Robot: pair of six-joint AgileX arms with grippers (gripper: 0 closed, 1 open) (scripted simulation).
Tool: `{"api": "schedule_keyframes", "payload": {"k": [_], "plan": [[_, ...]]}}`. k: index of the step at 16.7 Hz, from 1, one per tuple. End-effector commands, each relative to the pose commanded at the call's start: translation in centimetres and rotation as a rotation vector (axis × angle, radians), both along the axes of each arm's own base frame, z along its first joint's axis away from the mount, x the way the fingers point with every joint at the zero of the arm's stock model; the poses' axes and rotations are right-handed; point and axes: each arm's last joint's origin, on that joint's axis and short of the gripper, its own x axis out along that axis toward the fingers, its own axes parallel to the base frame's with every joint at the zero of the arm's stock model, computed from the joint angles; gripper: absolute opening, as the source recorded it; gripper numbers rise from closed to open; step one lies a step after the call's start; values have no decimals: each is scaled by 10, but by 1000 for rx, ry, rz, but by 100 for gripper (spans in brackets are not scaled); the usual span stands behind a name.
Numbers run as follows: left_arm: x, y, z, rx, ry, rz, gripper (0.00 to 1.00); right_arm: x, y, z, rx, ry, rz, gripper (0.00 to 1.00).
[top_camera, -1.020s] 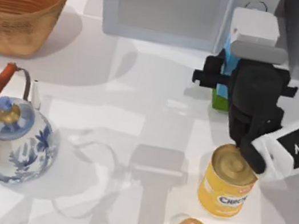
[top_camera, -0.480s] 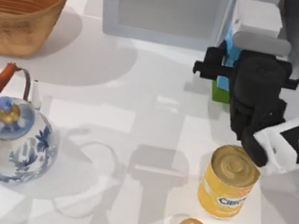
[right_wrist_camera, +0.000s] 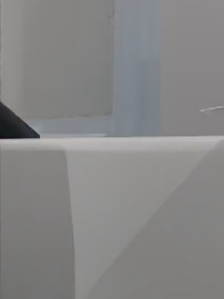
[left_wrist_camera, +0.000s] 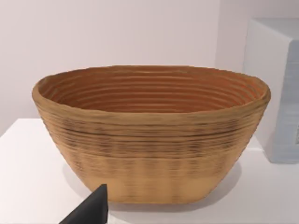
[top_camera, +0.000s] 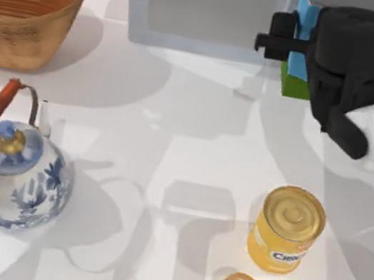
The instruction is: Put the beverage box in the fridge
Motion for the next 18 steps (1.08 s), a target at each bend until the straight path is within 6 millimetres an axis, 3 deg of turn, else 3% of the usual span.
{"api": "schedule_keyframes", "payload": {"k": [2, 4, 11, 14, 18], "plan": [[0, 0, 0, 0, 0, 0, 100, -3, -1, 30, 16, -25, 1, 0], [0, 0, 0, 0, 0, 0, 100, -3, -2, 46, 34, -47, -1, 0], [0, 0, 0, 0, 0, 0, 100, -7, -8, 49, 37, -49, -2, 0], [0, 0, 0, 0, 0, 0, 100, -26, -35, 68, 45, -68, -3, 0], [0, 0, 0, 0, 0, 0, 100, -77, -86, 97, 59, -121, -4, 0]]}}
